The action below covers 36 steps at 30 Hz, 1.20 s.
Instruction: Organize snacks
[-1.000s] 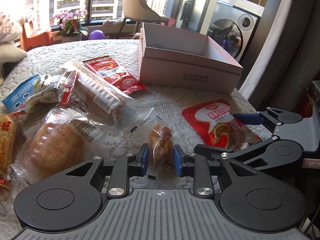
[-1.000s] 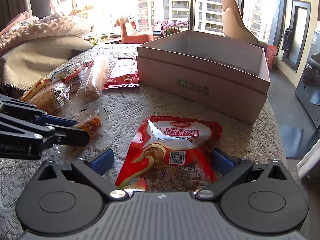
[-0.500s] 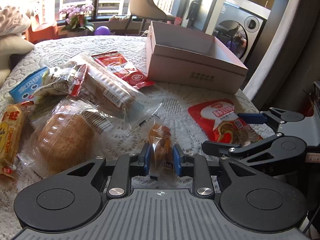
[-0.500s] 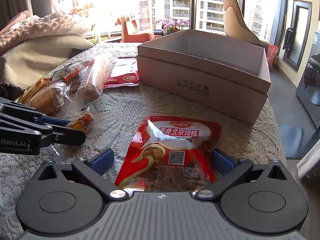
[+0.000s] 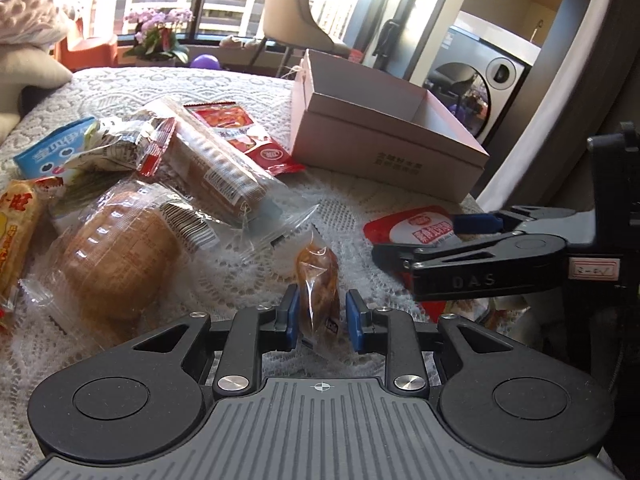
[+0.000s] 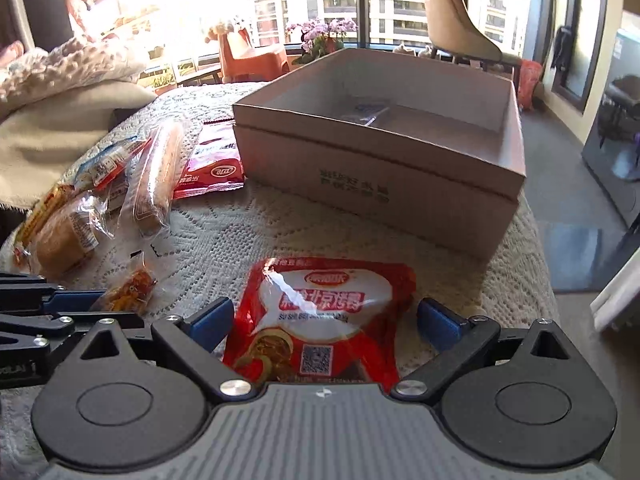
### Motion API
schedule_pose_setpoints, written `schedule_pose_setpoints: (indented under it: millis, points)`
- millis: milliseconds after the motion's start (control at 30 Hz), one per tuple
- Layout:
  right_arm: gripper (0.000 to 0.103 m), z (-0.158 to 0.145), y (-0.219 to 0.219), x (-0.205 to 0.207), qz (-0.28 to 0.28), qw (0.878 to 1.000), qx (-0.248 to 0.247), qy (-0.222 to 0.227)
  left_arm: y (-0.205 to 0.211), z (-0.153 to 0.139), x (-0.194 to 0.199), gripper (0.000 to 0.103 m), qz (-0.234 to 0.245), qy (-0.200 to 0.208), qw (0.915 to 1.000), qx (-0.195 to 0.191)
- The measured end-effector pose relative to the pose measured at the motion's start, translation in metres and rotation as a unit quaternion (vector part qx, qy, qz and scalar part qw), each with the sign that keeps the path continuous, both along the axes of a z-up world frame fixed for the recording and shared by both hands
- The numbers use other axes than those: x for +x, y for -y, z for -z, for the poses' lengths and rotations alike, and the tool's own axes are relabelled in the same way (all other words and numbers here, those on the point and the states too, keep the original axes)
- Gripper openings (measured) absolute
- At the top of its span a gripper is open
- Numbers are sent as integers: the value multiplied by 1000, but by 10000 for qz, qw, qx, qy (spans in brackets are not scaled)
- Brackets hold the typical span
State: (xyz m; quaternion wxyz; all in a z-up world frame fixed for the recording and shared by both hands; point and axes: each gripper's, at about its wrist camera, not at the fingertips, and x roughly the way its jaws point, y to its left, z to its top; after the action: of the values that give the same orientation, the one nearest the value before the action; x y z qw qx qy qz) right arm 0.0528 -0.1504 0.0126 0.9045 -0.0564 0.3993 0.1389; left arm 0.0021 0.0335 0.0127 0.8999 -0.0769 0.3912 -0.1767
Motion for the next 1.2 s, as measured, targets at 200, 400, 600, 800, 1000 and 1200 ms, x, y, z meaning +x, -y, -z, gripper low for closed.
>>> schedule_pose_setpoints:
  millis: [200,400,600,800,1000,1200]
  points:
    - [83,-7,-1,3,-224,9997,39,98,6,2,-7,28,32,253,9995,176]
    - [81,-36,22,-15,-118,9982,412,429,8,3,-11,28,56,358,9990,254]
    - [81,-68,40,-26,-55,9921,862,914,6,3,-11,28,28,334,9993,179]
    - [81,-63,42,-34,-60,9912,870,1001,6,4,-11,28,37,382,9991,186]
    - [81,-63,44,-48,-107,9890,908,1164,8,5,-13,28,47,449,9987,244]
    - [87,-50,47,-59,-146,9881,1069,1093,9,5,-14,28,33,471,9985,272]
